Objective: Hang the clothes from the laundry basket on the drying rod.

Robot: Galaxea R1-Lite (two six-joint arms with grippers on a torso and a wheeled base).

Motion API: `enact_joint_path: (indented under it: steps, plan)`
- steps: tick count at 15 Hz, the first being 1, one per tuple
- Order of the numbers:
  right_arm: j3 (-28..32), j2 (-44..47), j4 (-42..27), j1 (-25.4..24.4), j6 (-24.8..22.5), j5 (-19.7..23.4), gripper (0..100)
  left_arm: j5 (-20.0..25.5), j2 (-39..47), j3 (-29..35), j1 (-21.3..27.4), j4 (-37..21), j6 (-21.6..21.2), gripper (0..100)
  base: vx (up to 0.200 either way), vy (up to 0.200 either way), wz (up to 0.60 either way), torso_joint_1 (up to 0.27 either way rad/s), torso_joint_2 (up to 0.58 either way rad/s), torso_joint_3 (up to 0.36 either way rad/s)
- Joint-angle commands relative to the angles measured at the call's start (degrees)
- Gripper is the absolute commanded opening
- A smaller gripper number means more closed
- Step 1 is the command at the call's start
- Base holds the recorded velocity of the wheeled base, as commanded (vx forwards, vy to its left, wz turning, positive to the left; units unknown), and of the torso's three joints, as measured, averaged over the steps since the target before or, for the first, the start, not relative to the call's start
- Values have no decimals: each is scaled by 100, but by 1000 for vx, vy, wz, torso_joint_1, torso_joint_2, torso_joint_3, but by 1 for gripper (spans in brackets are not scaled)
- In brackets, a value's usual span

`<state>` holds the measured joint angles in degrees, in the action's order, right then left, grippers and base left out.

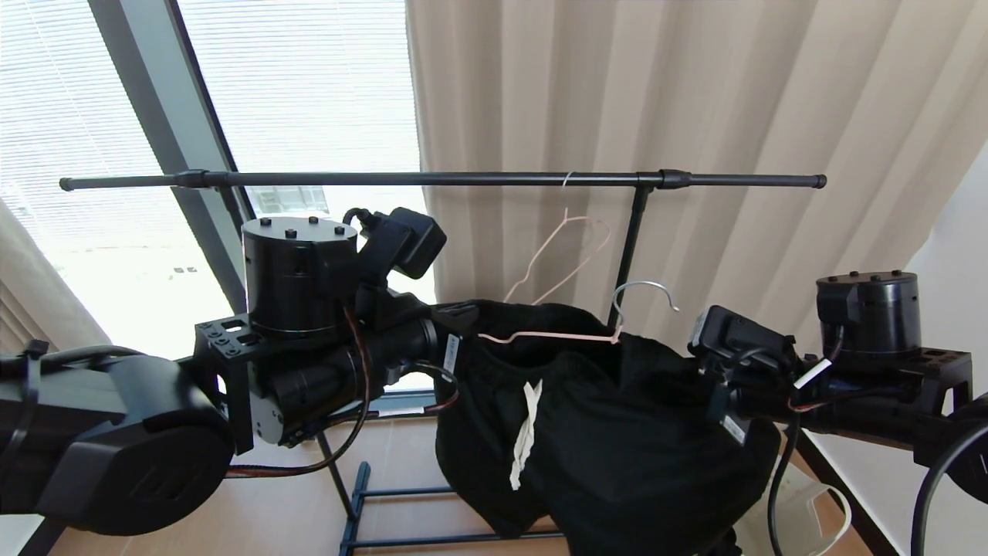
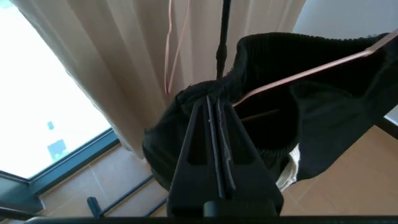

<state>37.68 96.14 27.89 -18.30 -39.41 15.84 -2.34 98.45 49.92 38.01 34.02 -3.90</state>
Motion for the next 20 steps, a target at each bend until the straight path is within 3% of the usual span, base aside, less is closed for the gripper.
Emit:
enact_joint_path:
  steps: [1,4,7,11,14,17,20]
  plan:
    - [55,72,6,-104,4,7,0,-3,-45,9,110,-1,-5,0,0,0,0,0,0,0]
    - [64,151,6,-183,83,34,0,-3,-195,0,242,-1,3,0,0,0,0,0,0,0]
    - [152,265,15,-350,663,34,0,-3,-353,-17,356,-1,3,0,0,0,0,0,0,0]
    - [240,380,23,-359,777,42,0,-3,-423,-132,576,8,3,0,0,0,0,0,0,0]
    - [310,327,50,-359,1076,139,0,-12,-414,-255,506,17,12,0,0,0,0,0,0,0]
    - [222,327,586,-359,1401,262,0,-118,-344,-343,462,34,30,0,0,0,0,0,0,0]
    - [240,345,621,-367,1410,262,0,-126,-309,-457,462,43,30,0,0,0,0,0,0,0]
